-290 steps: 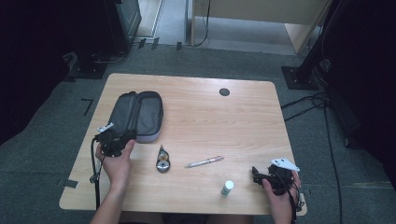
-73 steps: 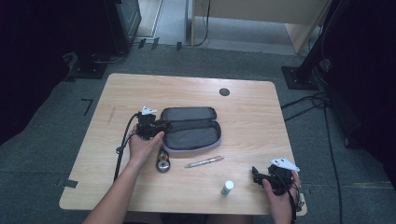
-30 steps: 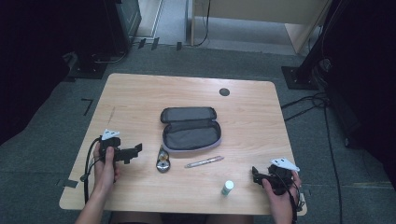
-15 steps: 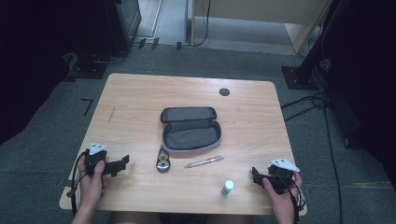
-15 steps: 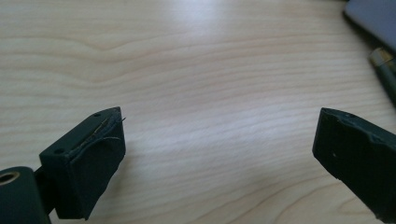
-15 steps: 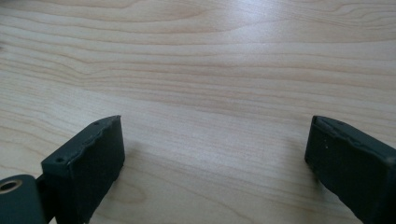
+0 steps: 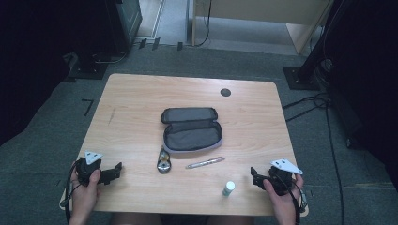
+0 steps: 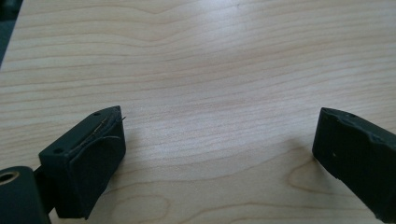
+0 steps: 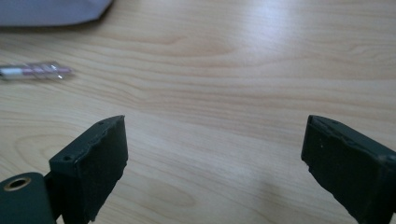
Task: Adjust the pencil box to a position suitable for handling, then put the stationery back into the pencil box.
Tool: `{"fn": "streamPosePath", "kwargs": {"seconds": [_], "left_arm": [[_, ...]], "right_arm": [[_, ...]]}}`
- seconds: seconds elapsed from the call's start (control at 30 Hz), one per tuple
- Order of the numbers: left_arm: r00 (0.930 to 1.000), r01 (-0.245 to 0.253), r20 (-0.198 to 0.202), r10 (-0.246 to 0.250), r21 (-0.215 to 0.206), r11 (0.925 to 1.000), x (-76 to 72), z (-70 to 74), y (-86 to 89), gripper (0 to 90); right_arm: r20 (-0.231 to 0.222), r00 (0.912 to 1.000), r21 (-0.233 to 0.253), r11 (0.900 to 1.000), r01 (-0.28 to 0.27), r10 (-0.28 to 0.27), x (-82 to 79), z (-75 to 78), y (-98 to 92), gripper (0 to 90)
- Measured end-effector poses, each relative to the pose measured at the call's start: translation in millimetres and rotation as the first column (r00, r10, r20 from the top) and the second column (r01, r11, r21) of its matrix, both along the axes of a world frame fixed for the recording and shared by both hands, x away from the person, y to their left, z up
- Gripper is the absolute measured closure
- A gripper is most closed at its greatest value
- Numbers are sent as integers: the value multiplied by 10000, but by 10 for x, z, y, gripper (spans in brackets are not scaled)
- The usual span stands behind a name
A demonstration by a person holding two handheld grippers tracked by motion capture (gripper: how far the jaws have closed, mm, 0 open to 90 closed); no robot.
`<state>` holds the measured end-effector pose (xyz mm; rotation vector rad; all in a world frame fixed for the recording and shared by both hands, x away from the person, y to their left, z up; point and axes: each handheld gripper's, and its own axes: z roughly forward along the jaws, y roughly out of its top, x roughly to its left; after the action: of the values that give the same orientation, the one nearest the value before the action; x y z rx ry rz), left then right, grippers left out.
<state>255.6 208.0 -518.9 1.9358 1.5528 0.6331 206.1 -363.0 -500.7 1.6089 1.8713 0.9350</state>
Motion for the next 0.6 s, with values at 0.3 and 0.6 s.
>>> {"fn": "streamPosePath", "kwargs": {"seconds": [0.3, 0.6], "left_arm": [[10000, 5, 6, -5, -3, 10000, 0, -2, -1, 17], [10000, 9, 7, -9, -4, 10000, 0, -2, 0, 17]], "right_arm": [[298, 9950, 133, 9953, -958, 954, -44, 263, 188, 69], [1016, 9760, 1179, 9719, -2039, 1924, -142, 478, 357, 194]]}}
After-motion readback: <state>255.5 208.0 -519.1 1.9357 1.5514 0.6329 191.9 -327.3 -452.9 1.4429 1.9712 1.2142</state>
